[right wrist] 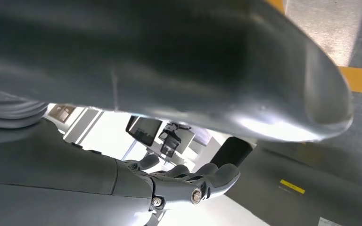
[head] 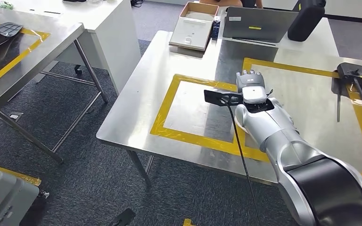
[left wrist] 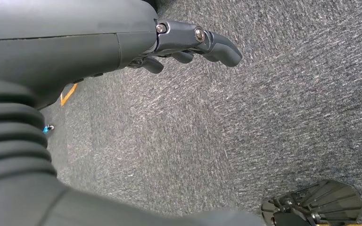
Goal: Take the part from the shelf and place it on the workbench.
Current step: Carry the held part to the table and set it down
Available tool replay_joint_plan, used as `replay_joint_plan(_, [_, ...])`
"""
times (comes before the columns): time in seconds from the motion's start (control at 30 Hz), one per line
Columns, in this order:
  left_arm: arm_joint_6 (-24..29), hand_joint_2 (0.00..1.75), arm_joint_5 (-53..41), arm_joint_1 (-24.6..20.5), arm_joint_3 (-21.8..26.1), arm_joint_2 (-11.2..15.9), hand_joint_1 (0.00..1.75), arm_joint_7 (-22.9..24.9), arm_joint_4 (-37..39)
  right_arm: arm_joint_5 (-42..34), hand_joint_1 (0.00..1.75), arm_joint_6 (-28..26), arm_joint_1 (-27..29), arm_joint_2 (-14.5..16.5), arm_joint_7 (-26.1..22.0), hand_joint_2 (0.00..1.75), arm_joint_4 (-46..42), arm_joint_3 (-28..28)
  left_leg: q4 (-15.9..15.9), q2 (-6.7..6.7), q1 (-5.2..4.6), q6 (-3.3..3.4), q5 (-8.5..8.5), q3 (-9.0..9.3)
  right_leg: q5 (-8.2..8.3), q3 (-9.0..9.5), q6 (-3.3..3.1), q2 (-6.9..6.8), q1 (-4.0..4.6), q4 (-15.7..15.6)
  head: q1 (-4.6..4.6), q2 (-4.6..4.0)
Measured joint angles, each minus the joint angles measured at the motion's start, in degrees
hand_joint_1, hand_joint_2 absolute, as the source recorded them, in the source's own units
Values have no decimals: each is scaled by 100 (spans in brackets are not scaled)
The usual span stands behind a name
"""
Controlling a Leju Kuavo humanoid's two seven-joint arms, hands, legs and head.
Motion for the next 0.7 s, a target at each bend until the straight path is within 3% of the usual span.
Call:
replay_joint_plan(0.13, [2,0,-5,-1,-1,-4,0,-2,-1,3,0,-2,-6,-3,1,0,-1,-4,-95,14,41,79,45,70,-86,-16,65,1,8,89,9,0])
replay_joint_plan(0.17, [2,0,-5,-2,-1,-6,0,-3,-1,7,0,-2,-9,-6,1,0,-1,-8,-131,23,64,100,62,96,-209,-103,82,0,9,288,16,0])
replay_joint_plan(0.27, [2,0,-5,1,-1,-8,0,-3,0,16,0,1,23,-17,1,0,2,-20,-137,43,84,116,77,108,-700,-635,141,-7,-33,1382,33,0])
replay_joint_plan(0.3, [5,0,-6,7,-1,-8,0,0,1,16,0,2,47,-21,2,0,4,-22,-125,45,90,111,77,105,-739,-747,161,-10,-52,1601,34,0])
replay_joint_plan(0.33, [12,0,-7,12,-1,-8,0,5,1,17,0,2,66,-26,5,0,7,-24,-109,44,100,99,75,100,-666,-751,177,-13,-69,1600,34,0])
replay_joint_plan(0.37, [21,0,-9,16,-1,-8,0,12,1,18,0,0,74,-30,9,0,8,-26,-86,41,116,79,61,96,-493,-632,193,-19,-87,1356,35,0])
replay_joint_plan(0.43, [42,0,-21,18,-1,-5,0,21,-1,22,0,-10,71,-38,20,0,8,-33,-23,33,136,7,17,70,-156,-217,214,-30,-108,574,41,0])
replay_joint_plan(0.47, [49,0,-31,17,-1,-3,0,23,-1,24,0,-18,70,-41,26,0,8,-38,4,28,137,-36,0,55,-60,-75,191,-21,-103,306,42,0])
replay_joint_plan(0.5, [53,0,-42,15,-1,-2,0,24,-2,26,0,-26,70,-46,32,0,8,-45,31,22,129,-77,-10,40,-45,0,155,-11,-97,159,43,0])
replay_joint_plan(0.6, [56,0,-60,16,-1,-4,0,31,-1,31,0,-55,71,-61,59,0,8,-67,65,7,133,-193,-10,2,-51,-35,11,9,-84,140,37,0])
replay_joint_plan(0.63, [56,0,-61,18,-1,-4,0,36,-1,33,0,-75,69,-64,66,0,8,-73,126,9,143,-225,-83,-33,-26,-50,-34,7,-86,135,33,0])
replay_joint_plan(0.7, [61,0,-61,15,-1,-4,0,43,-1,40,0,-132,64,-66,72,0,8,-79,566,15,151,-263,-440,-208,28,-87,-118,-2,-93,110,17,0])
